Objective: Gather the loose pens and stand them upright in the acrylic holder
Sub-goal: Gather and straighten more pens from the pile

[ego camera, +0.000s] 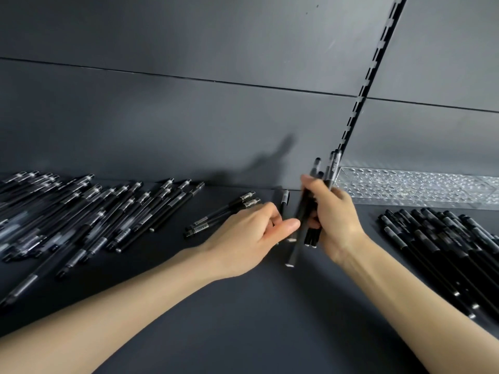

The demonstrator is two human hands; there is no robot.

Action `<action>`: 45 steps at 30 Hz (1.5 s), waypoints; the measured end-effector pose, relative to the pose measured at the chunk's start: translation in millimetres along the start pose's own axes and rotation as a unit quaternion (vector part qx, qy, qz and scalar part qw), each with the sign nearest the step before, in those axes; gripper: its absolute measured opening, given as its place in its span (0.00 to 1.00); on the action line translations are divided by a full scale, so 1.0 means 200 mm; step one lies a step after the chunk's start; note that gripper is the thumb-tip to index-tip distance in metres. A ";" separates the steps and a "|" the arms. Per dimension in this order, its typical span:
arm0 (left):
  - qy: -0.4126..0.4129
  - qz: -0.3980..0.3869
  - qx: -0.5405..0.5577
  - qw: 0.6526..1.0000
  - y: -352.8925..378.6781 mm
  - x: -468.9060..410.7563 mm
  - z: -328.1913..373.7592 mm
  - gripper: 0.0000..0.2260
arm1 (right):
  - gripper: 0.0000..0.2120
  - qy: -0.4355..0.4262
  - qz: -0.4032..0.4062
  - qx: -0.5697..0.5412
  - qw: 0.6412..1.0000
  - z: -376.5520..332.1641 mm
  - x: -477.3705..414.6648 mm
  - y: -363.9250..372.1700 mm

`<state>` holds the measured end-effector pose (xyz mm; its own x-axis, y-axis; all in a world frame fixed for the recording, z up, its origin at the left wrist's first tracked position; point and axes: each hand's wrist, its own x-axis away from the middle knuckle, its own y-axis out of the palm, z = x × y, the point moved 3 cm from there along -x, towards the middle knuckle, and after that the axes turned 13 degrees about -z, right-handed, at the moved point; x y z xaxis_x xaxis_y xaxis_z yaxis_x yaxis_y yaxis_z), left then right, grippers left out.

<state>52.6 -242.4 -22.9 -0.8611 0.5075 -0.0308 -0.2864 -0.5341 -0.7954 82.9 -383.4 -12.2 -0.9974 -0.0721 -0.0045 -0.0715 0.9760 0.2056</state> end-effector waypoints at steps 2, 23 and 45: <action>0.012 -0.001 -0.065 0.998 0.02 0.00 -0.03 0.14 | 0.11 -0.019 0.061 0.024 0.998 -0.03 -0.02 -0.05; -0.017 0.126 0.242 0.962 -0.14 0.31 -0.08 0.05 | 0.12 0.057 -0.075 0.041 0.995 0.08 0.07 0.27; -0.221 0.103 -0.335 0.910 -0.35 0.37 -0.43 0.13 | 0.19 -0.083 -0.135 0.109 0.981 0.16 0.09 0.58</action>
<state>44.1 -109.8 -21.5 -0.9948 0.0430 -0.0924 0.0933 0.0193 -0.9955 55.8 -263.9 -20.3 -0.9283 -0.3180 -0.1928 -0.3167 0.9477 -0.0384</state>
